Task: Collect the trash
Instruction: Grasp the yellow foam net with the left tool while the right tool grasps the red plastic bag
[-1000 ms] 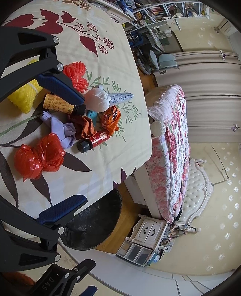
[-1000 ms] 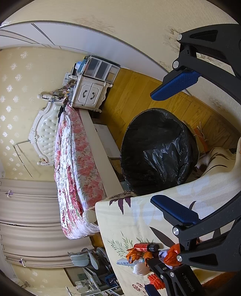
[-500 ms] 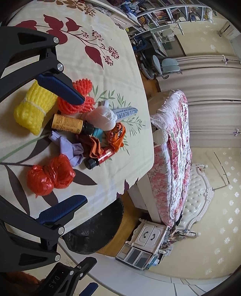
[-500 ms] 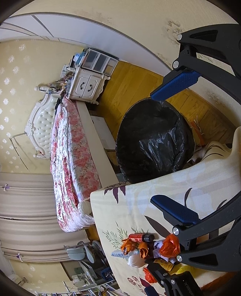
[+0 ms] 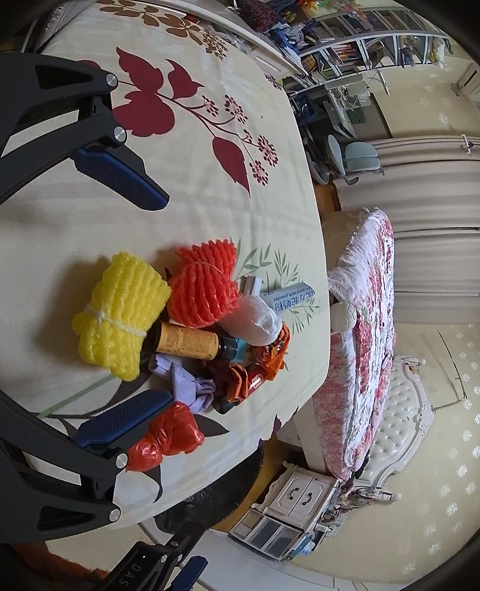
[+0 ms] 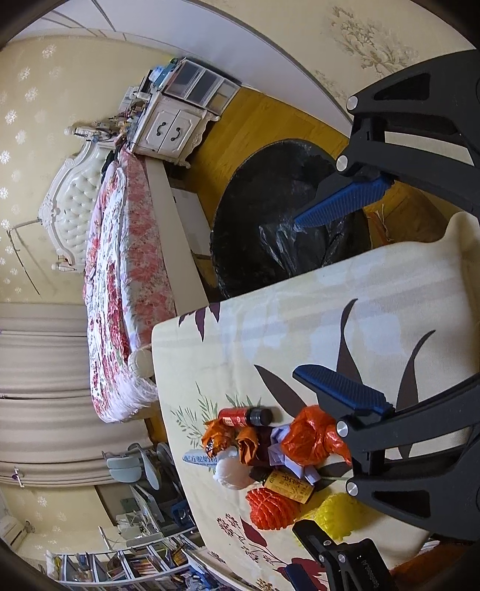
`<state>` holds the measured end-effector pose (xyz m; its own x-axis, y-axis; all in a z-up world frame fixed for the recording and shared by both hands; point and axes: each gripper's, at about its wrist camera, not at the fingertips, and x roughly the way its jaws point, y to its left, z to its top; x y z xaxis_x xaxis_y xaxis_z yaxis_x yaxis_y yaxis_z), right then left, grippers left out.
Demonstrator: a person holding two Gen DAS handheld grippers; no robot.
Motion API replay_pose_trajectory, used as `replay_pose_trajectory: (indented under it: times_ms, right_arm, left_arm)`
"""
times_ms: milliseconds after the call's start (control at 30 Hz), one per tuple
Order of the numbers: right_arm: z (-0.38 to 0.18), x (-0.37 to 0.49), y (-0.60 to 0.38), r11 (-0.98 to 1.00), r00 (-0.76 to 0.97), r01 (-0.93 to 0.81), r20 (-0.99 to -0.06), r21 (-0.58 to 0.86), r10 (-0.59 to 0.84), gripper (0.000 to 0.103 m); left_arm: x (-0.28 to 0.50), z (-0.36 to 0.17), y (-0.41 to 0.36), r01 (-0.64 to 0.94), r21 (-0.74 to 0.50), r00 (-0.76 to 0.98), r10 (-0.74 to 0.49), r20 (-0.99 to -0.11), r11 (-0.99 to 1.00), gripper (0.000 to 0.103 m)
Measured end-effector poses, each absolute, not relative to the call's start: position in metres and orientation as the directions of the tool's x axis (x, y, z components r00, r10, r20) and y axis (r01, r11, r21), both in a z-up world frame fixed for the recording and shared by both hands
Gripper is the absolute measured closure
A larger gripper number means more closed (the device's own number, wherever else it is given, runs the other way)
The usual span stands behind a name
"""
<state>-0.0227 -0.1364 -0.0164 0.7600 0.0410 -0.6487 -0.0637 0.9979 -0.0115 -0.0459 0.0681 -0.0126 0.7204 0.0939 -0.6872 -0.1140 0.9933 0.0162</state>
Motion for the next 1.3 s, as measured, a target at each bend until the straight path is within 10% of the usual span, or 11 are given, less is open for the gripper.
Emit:
replay_pose_trajectory:
  times_ms: [900, 1300]
  right_arm:
    - [-0.028, -0.030, -0.116, 0.990, 0.722, -0.143, -0.683, 0.006, 0.108, 0.028]
    - [-0.031, -0.034, -0.094, 0.977, 0.700, -0.214, -0.693, 0.024, 0.170, 0.028]
  left_arm:
    - [-0.050, -0.039, 0.061, -0.035, 0.005, 0.675, 0.028, -0.738, 0.999, 0.008]
    - [-0.059, -0.043, 0.076, -0.015, -0.030, 0.666, -0.013, -0.746, 0.999, 0.045]
